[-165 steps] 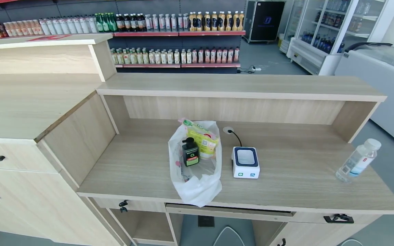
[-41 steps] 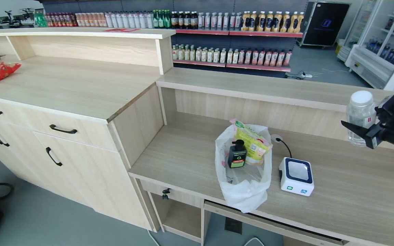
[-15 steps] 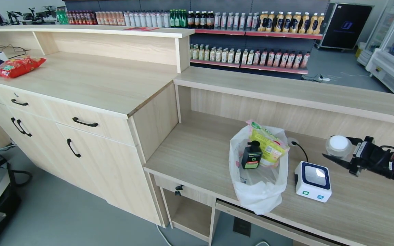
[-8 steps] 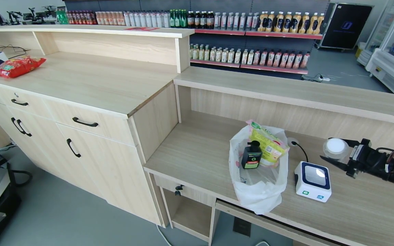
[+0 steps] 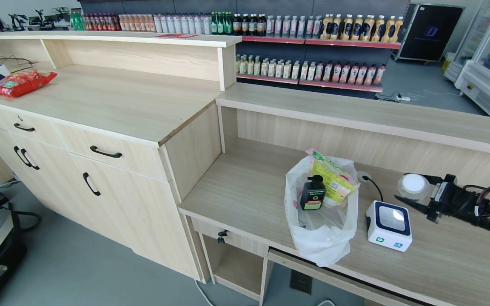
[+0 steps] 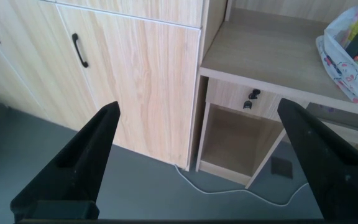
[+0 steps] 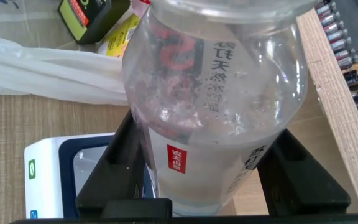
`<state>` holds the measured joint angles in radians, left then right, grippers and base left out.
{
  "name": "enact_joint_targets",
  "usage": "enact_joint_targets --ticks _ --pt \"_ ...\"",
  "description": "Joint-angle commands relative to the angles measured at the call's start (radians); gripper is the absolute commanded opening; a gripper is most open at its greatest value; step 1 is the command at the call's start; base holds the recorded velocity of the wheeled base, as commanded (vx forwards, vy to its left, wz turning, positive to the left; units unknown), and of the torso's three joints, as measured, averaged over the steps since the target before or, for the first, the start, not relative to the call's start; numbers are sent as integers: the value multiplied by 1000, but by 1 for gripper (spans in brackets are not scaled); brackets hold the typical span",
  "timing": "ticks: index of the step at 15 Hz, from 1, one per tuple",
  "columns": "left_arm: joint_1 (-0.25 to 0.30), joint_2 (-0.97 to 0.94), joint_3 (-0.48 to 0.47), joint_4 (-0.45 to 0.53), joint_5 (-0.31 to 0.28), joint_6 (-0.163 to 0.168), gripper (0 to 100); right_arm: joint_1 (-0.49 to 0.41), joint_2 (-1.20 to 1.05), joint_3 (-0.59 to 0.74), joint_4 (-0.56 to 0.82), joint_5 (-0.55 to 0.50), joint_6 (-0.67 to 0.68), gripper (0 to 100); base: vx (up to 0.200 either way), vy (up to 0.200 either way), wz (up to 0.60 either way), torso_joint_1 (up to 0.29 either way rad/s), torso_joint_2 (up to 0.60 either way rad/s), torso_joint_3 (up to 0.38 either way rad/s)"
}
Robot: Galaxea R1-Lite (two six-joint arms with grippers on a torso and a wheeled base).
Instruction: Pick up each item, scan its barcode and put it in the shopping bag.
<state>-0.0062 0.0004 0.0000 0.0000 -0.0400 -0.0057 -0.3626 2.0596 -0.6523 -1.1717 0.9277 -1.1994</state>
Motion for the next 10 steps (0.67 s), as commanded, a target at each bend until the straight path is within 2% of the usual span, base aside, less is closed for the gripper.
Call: enact_joint_targets --ticks 1,10 --pt "0 1 0 0 0 0 100 4 8 0 -2 0 0 0 0 0 0 0 0 0" --pt "0 1 0 -2 0 0 100 11 14 -1 -5 -1 0 0 0 0 0 0 0 0"
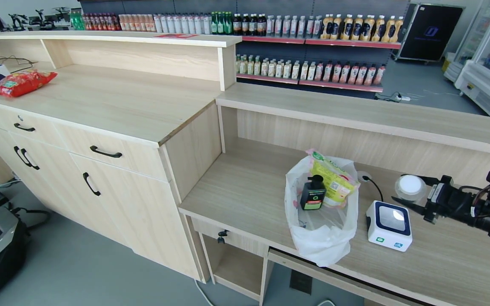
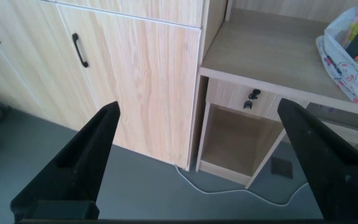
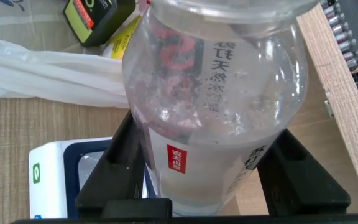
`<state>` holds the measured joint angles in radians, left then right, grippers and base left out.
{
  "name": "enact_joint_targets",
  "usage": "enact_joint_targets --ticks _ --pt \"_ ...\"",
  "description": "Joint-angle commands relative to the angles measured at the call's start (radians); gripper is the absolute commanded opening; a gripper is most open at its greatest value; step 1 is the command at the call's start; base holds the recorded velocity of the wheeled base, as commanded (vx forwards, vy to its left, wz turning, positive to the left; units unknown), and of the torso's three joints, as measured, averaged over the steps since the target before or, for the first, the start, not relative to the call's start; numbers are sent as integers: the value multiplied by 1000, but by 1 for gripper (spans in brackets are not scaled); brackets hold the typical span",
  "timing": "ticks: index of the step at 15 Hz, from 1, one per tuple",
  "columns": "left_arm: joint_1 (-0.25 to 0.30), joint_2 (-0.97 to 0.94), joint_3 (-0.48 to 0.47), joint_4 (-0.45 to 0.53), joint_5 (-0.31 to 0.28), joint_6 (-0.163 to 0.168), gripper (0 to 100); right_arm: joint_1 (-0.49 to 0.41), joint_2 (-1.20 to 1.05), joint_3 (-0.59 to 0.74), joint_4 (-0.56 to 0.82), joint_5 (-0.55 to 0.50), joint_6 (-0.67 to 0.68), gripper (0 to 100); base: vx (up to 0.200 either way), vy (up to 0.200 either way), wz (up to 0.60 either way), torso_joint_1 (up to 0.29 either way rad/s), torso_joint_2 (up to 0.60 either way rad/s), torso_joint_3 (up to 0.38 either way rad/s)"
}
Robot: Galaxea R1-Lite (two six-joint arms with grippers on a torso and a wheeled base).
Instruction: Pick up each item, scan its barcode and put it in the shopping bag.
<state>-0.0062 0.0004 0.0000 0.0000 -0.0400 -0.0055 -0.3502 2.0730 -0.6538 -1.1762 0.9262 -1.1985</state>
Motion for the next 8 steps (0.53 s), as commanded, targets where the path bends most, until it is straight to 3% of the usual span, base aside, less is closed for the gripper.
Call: enact_joint_targets --ticks 1,3,6,8 --pt "0 1 0 0 0 -1 100 -1 1 -1 0 0 0 0 0 0 0 0 0 0" --pt "0 1 0 0 0 -1 100 -1 -65 -9 23 -1 51 0 0 0 0 0 0 0" --pt "0 1 0 0 0 -1 100 -1 -409 -20 297 -55 425 0 0 0 0 0 0 0" --pt "0 1 0 0 0 -1 100 0 -596 -13 494 -198 639 0 0 0 0 0 0 0"
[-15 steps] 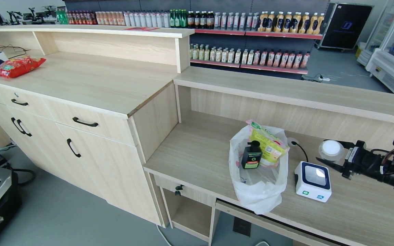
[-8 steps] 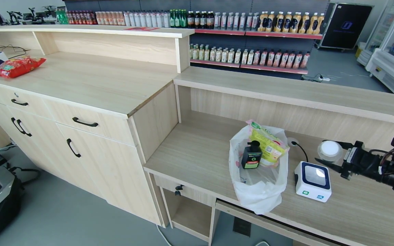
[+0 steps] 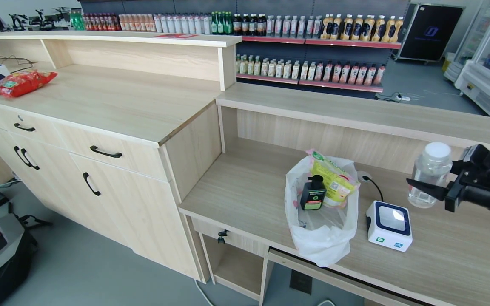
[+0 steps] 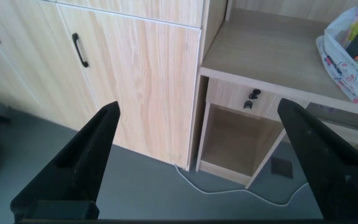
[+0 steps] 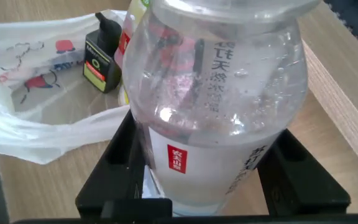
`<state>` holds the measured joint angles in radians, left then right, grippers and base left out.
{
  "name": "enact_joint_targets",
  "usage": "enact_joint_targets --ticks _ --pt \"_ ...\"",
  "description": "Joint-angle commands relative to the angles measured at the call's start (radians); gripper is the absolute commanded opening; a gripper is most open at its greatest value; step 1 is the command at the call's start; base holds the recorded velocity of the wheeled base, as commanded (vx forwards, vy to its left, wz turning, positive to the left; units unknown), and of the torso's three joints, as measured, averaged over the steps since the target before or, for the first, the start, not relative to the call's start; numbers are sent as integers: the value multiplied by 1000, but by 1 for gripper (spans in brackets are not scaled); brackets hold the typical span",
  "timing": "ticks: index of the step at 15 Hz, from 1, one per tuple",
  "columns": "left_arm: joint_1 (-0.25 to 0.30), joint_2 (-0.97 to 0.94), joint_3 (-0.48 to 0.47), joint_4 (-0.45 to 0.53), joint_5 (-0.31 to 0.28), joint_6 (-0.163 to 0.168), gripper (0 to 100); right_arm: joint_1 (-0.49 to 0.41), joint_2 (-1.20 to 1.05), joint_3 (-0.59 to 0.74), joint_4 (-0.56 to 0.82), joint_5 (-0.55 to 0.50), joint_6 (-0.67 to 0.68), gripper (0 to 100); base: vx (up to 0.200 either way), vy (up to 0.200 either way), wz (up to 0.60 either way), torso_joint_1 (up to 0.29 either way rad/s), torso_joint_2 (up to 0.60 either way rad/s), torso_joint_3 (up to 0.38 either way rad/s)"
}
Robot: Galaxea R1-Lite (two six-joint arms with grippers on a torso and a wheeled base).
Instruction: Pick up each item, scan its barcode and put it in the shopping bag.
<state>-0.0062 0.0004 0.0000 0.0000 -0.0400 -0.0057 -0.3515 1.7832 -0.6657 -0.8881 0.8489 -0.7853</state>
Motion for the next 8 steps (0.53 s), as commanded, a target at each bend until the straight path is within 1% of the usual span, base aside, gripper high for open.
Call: enact_joint_targets --ticks 1,2,3,4,5,6,7,8 --pt "0 1 0 0 0 0 100 17 -378 3 316 -211 279 0 0 0 0 0 0 0" --pt "0 1 0 0 0 0 100 29 -421 12 377 -263 298 0 0 0 0 0 0 0" --pt "0 1 0 0 0 0 100 39 -504 57 472 -358 304 0 0 0 0 0 0 0" --pt "0 1 0 0 0 0 100 39 -542 92 494 -383 310 0 0 0 0 0 0 0" --pt "0 1 0 0 0 0 100 48 -562 121 492 -384 350 0 0 0 0 0 0 0" --pt "0 1 0 0 0 0 100 83 -573 130 485 -401 397 0 0 0 600 2 2 2" --pt "0 1 0 0 0 0 100 114 -571 124 483 -445 419 0 0 0 600 2 7 2" --pt "0 1 0 0 0 0 100 161 -551 114 475 -511 459 0 0 0 600 -119 242 159"
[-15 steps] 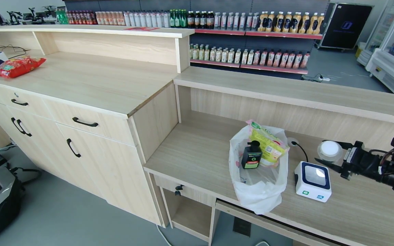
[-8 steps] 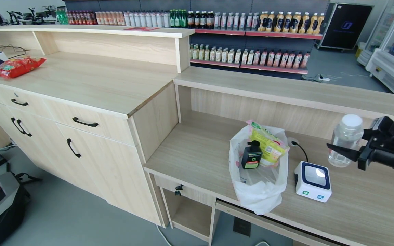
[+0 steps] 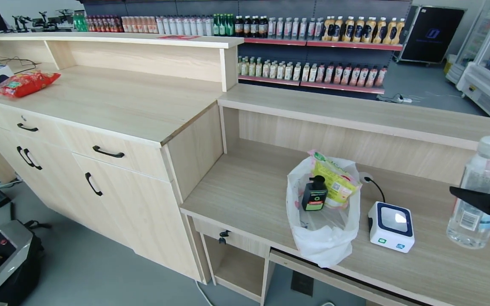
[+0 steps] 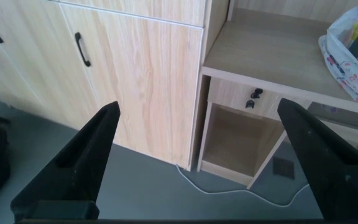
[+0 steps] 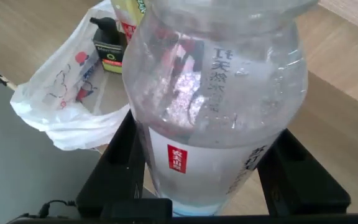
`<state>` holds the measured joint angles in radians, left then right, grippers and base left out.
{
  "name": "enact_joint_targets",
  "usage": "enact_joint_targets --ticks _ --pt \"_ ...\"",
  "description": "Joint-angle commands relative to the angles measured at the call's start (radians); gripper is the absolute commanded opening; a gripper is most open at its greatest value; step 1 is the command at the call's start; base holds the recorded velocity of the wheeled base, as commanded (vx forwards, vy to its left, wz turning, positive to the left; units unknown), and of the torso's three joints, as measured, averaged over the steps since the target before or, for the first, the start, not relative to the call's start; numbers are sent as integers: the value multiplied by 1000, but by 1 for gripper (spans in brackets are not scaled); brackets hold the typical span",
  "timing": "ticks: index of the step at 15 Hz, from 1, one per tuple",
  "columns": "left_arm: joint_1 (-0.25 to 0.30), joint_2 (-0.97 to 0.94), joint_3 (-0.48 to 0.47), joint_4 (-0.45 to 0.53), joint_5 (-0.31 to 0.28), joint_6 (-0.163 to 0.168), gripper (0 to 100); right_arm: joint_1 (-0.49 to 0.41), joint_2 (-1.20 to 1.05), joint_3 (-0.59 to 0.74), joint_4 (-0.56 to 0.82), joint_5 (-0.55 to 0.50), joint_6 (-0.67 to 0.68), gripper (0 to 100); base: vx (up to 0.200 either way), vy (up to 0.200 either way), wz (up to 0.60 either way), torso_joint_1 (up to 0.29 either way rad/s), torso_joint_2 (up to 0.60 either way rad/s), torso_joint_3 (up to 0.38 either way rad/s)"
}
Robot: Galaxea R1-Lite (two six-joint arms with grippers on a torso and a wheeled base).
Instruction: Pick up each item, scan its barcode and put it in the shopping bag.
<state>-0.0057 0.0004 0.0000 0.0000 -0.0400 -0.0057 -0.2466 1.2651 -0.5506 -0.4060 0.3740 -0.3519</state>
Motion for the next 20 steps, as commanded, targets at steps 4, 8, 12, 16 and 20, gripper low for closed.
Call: enact_joint_targets --ticks 4,8,12,16,20 --pt "0 1 0 0 0 0 100 156 89 17 -96 -72 48 0 0 0 300 -122 315 179" --pt "0 1 0 0 0 0 100 221 286 31 -255 -66 51 0 0 0 0 -12 30 18" --pt "0 1 0 0 0 0 100 230 459 69 -453 105 45 0 0 0 0 0 0 0" --pt "0 1 0 0 0 0 100 230 619 75 -640 109 42 0 0 0 0 0 0 0" --pt "0 1 0 0 0 0 100 221 678 80 -712 109 37 0 0 0 0 0 0 0"
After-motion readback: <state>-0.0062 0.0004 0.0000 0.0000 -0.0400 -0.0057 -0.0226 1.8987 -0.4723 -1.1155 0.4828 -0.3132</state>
